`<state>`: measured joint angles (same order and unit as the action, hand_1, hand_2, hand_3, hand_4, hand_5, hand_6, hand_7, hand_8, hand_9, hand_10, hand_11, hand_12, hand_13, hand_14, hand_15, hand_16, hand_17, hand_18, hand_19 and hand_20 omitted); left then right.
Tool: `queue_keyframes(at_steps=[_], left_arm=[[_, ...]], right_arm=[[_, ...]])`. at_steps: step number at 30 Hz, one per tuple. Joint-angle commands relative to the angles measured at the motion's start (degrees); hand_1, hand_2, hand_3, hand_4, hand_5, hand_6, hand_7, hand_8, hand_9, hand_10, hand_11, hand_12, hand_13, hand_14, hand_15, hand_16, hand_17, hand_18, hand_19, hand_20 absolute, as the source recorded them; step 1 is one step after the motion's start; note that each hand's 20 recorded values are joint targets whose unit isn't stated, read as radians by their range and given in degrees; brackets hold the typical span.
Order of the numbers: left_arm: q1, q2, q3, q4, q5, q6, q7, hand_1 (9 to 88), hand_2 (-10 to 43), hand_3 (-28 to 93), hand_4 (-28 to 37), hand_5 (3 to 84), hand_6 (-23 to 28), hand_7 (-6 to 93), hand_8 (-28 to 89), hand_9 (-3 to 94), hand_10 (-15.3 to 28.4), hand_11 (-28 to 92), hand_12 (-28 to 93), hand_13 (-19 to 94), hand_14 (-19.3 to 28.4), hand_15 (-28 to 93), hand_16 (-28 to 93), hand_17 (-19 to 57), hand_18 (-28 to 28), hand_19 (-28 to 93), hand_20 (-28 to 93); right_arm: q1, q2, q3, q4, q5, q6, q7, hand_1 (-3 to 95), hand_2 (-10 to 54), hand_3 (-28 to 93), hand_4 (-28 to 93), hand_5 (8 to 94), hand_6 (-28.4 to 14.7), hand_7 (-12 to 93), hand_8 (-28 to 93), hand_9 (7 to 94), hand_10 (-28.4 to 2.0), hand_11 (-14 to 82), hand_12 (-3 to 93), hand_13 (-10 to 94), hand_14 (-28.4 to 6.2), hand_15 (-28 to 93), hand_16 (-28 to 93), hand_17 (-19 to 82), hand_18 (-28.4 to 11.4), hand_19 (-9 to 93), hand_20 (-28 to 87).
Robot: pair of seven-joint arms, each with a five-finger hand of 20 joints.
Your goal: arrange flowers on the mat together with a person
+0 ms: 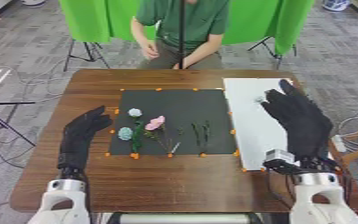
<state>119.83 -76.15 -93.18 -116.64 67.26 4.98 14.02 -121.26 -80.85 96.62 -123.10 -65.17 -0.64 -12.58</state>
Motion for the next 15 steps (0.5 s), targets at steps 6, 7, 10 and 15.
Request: queue_keyframes(at_steps=[6,7,10,15], left_arm=[[-2.0,0.1,0.2,0.99,0.98,-2.47,0.8,23.6,6.1,67,-26.7,48.3,5.4,15.0,-6,48.8,14.4,22,14,40,19.8,25,1,7.0,14.3,12,17],[-2.1,0.11,0.12,0.96,0.98,-2.65,0.73,23.6,6.0,67,-26.6,48.3,5.4,15.0,-6,48.7,14.4,22,14,40,19.8,25,1,7.0,14.3,12,17],[-2.0,0.11,-0.21,0.81,1.21,-2.92,0.64,24.0,5.4,67,-26.2,48.2,5.5,14.8,-6,48.5,14.3,22,14,40,19.8,25,1,7.0,14.3,12,17],[-1.7,-0.54,-0.52,0.68,1.17,-3.03,0.43,24.7,5.0,67,-25.4,47.9,5.3,14.8,-6,48.5,14.1,21,14,40,19.8,25,1,6.9,14.4,12,17]], right_arm=[[0.0,-0.8,0.1,0.0,0.2,-2.9,-1.8,4.2,5.0,79,-18,44.0,1.5,10,-8,45.2,-14.1,5.5,11.8,33,-13.4,11,13,19,-16.4,7,27],[-0.1,-0.7,0.0,0.0,0.1,-2.6,-1.7,4.3,5.1,79,-18,44.2,1.5,10,-8,45.4,-14.1,5.5,11.8,33,-13.4,11,13,19,-16.4,7,27],[-0.1,-0.7,0.1,0.0,0.4,-2.7,-1.5,4.3,5.1,79,-18,44.8,1.4,10,-8,46.1,-14.3,5.7,11.9,34,-13.5,11,14,20,-16.4,7,27],[-0.3,-0.7,0.3,-0.2,1.3,-2.4,-1.5,4.7,5.4,78,-18,46.6,1.0,11,-8,47.6,-14.4,6.0,12.2,35,-13.6,12,14,20,-16.4,7,28]])
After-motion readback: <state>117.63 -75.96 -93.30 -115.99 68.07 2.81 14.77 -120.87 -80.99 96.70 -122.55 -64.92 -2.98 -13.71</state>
